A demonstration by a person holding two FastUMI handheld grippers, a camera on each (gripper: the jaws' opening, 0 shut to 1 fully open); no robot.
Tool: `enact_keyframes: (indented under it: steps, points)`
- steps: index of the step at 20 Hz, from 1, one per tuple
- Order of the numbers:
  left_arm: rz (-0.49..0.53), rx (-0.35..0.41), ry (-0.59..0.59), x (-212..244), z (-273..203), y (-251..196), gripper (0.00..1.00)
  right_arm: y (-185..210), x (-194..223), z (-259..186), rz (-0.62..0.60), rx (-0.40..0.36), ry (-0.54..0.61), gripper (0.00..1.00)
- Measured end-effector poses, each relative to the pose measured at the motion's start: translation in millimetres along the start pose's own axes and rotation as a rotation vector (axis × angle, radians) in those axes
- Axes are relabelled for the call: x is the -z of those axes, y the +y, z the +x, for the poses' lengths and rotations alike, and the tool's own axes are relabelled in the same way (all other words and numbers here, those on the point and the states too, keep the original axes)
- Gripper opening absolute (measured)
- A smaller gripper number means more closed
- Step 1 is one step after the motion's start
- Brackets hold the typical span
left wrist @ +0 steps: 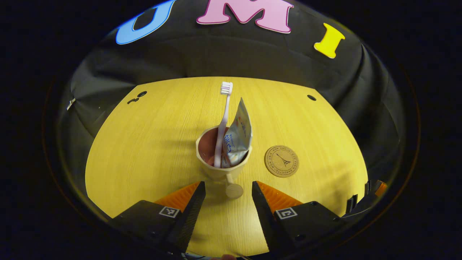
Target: Put the toothbrush and toothpaste on the desktop into the cup, then pick up the cup and place it on the coaster on the desktop.
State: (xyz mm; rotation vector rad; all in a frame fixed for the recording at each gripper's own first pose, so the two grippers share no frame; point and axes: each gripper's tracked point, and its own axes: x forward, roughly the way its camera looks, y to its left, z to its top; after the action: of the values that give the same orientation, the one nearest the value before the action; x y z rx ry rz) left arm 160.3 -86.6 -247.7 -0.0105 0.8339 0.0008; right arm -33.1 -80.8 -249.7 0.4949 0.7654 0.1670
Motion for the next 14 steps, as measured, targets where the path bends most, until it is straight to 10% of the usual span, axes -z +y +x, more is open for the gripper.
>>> enact_keyframes:
  steps: [8,14]
  points:
    - [-0.021,-0.047,0.105,6.5,43.9,7.7,0.88,-17.0,-4.9,-4.8,0.026,0.031,-0.015,0.59]
    - [-0.034,-0.048,0.131,11.8,53.3,7.6,0.71,-18.1,-3.3,-4.8,0.039,0.043,-0.015,0.59]
